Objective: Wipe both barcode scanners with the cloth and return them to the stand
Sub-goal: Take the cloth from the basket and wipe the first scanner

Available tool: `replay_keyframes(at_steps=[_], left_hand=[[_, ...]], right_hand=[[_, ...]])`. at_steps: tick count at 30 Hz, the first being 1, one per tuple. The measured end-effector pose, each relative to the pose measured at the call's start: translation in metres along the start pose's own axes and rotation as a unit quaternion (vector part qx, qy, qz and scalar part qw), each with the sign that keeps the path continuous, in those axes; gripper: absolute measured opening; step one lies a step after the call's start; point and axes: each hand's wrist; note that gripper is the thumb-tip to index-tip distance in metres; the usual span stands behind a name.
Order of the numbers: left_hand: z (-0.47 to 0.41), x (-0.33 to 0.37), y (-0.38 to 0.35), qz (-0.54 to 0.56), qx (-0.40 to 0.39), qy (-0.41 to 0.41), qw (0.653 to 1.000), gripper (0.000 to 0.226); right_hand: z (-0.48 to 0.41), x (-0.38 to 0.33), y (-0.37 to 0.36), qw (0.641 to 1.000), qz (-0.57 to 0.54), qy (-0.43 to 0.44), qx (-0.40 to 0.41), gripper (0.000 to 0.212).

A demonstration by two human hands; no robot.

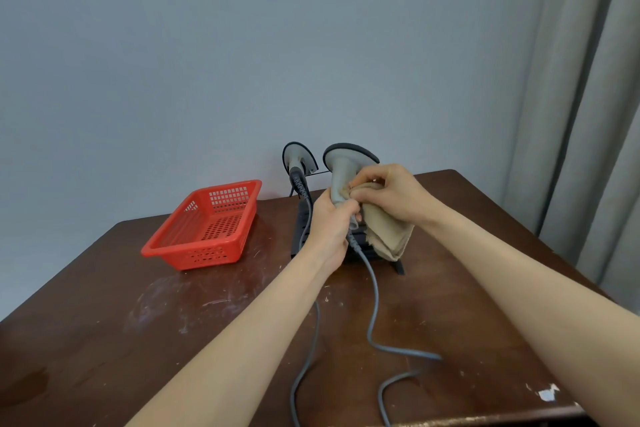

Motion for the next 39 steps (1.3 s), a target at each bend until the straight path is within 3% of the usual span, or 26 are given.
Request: replay_keyframes(at_steps=[3,8,14,21,26,30,32,34,39], left_hand=[[0.001,0.002,0.0,0.007,-0.007,0.008,1.0,0.026],[0.006,0.003,-0.005,0.014,-0.011,0.014,1.0,0.025],[0.003,0.004,-0.001,0.046,-0.018,0.009,0.999,0.029],[0.008,0.001,-0.007,0.066,-0.039,0.03,0.997,0.027],[0.001,0.001,-0.001,0.029,-0.026,0.013,0.999,0.035],[0.005,-0.003,0.004,0.026,-0.031,0.019,0.999,0.026],[0.004,-0.003,0.008,0.023,-0.028,0.012,0.999,0.025],[0.002,0.001,0.011,0.021,-0.025,0.008,0.999,0.027],[0.002,-0.003,0.01,0.017,-0.015,0.02,1.0,0.027]], right_hand=[[0.0,-0.003,-0.003,1.0,-0.028,0.003,0.005,0.014],[-0.012,0.0,0.003,0.99,0.027,-0.035,0.137,0.016],[-0.002,-0.011,0.0,0.999,-0.033,0.004,-0.001,0.019],[-0.016,0.001,0.002,0.984,0.094,-0.057,0.14,0.016],[-0.003,-0.01,-0.004,1.0,-0.002,-0.002,0.02,0.023],[-0.012,0.008,0.008,0.977,0.185,-0.07,0.083,0.021],[-0.01,0.019,0.02,0.962,0.224,-0.113,0.109,0.012],[-0.007,0.029,0.031,0.962,0.219,-0.138,0.092,0.011],[-0.003,0.056,0.031,0.941,0.268,-0.209,-0.006,0.031]])
Point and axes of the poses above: each hand's wrist, its own z-axis away from the middle knuckle, its own y-axis out of the back of the hand, x = y × z
